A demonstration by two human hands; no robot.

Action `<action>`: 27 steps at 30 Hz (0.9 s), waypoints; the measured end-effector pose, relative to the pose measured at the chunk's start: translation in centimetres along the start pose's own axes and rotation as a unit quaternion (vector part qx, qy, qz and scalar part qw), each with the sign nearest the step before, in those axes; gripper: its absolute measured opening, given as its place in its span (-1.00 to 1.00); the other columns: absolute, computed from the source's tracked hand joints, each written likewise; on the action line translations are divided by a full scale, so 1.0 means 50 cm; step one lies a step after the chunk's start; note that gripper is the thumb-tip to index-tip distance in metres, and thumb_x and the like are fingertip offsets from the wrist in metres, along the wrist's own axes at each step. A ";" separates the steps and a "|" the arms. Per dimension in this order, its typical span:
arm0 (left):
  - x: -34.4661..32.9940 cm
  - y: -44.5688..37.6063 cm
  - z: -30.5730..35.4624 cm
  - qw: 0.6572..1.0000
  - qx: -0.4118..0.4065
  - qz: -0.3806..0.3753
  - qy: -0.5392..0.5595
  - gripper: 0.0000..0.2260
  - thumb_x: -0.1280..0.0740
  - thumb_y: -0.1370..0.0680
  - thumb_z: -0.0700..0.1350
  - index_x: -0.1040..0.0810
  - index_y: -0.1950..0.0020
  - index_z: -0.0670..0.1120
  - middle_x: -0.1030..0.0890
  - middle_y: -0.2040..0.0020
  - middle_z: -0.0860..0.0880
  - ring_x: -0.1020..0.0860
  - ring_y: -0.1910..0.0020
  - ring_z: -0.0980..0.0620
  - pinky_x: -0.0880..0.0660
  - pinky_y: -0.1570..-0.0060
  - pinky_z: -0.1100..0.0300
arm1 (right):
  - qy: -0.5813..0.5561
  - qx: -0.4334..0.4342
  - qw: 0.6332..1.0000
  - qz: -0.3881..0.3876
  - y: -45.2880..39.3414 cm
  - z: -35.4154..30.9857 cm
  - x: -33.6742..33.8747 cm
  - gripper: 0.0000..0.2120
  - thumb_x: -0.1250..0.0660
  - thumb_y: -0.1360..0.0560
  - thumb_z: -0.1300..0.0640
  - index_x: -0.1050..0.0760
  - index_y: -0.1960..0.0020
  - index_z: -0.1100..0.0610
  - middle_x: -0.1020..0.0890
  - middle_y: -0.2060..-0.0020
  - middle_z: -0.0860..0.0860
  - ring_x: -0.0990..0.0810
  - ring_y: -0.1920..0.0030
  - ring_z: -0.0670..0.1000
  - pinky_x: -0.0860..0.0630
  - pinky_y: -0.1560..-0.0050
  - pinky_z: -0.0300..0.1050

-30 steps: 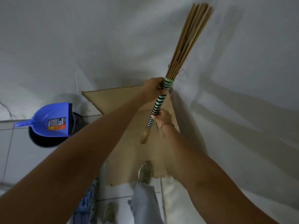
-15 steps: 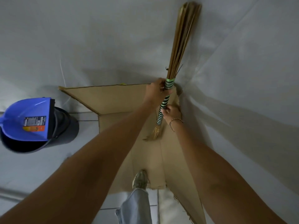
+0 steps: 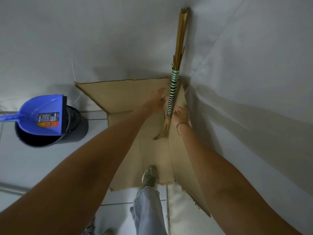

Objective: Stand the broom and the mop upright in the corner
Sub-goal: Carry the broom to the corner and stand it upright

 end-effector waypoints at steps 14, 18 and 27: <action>0.038 0.694 0.017 0.971 -0.070 -0.054 -0.222 -0.68 -0.03 -0.61 -0.16 -0.43 -0.21 -0.32 -0.49 -0.28 -0.27 -0.43 -0.27 -0.19 -0.33 -0.26 0.03 | 0.117 0.093 0.989 -0.020 0.720 0.091 0.083 -0.73 -0.11 -0.55 0.26 -0.53 -0.12 0.28 -0.62 -0.13 0.22 -0.56 -0.15 0.18 -0.45 -0.01 -0.14; 0.030 0.916 0.004 0.975 -0.071 -0.055 -0.204 -0.70 -0.07 -0.61 -0.16 -0.49 -0.09 -0.33 -0.56 -0.13 -0.30 -0.51 -0.14 -0.21 -0.38 -0.12 0.05 | 0.172 0.104 0.978 -0.050 0.939 0.152 0.054 -0.74 -0.12 -0.54 0.20 -0.54 -0.09 0.23 -0.63 -0.06 0.18 -0.59 -0.08 0.19 -0.53 -0.04 0.00; -0.097 1.215 -0.092 0.985 -0.041 -0.070 -0.152 -0.61 -0.15 -0.51 -0.02 -0.58 -0.11 -0.26 -0.61 -0.16 -0.21 -0.54 -0.17 -0.14 -0.43 -0.23 0.05 | 0.184 0.072 0.975 -0.100 1.215 0.360 -0.041 -0.76 -0.13 -0.52 0.07 -0.49 -0.03 0.16 -0.61 -0.11 0.14 -0.56 -0.04 0.12 -0.50 -0.08 0.00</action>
Point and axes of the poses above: each hand's wrist, its own y-axis away from the middle knuckle, its own x-axis out of the back of the hand, z = x × y, the point moved 6 cm from there along -y, towards the middle knuckle
